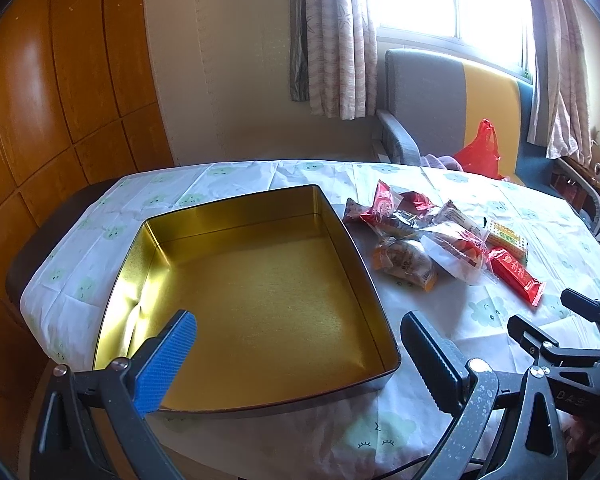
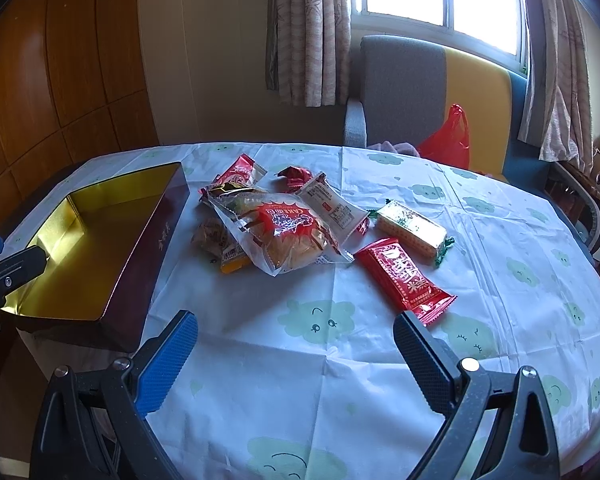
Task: Organize snacks
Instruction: 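Move both grippers toward the snack pile beside the gold tin, then grasp a red snack packet from the pile with the left gripper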
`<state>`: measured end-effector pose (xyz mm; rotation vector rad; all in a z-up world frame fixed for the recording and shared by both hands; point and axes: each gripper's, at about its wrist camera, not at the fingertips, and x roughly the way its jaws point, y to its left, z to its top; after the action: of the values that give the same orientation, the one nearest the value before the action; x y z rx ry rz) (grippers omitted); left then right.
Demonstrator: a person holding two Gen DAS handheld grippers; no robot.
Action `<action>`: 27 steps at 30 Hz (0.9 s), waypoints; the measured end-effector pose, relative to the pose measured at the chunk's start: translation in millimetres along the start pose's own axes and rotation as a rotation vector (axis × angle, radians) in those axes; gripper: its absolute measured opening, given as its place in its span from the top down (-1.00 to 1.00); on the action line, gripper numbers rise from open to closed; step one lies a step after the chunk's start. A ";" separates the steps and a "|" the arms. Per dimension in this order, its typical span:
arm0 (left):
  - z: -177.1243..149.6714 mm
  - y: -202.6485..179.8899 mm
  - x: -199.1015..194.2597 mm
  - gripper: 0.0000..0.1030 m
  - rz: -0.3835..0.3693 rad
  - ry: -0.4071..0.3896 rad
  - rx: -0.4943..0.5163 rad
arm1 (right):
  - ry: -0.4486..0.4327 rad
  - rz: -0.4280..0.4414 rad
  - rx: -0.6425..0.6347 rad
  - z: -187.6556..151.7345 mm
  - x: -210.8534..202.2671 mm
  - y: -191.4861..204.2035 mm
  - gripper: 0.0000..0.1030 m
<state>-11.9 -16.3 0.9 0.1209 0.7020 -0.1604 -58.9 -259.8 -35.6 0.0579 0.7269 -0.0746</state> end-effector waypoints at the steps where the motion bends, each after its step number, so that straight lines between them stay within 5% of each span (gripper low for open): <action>1: -0.3 -0.4 -0.2 -0.99 -0.001 0.000 0.001 | 0.000 -0.001 -0.001 -0.6 0.3 -0.2 -0.95; 17: 6.8 -13.9 8.7 -0.94 -0.082 0.040 0.055 | 0.093 -0.042 0.024 -16.0 22.9 -15.4 -0.95; 27: 48.4 -7.7 48.5 -0.01 -0.288 0.203 -0.033 | 0.194 -0.019 0.055 -34.7 46.8 -28.3 -0.95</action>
<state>53.8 -36.9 5.5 0.0031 0.9229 -0.4166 -49.5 -287.5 -93.4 0.1120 0.9198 -0.1081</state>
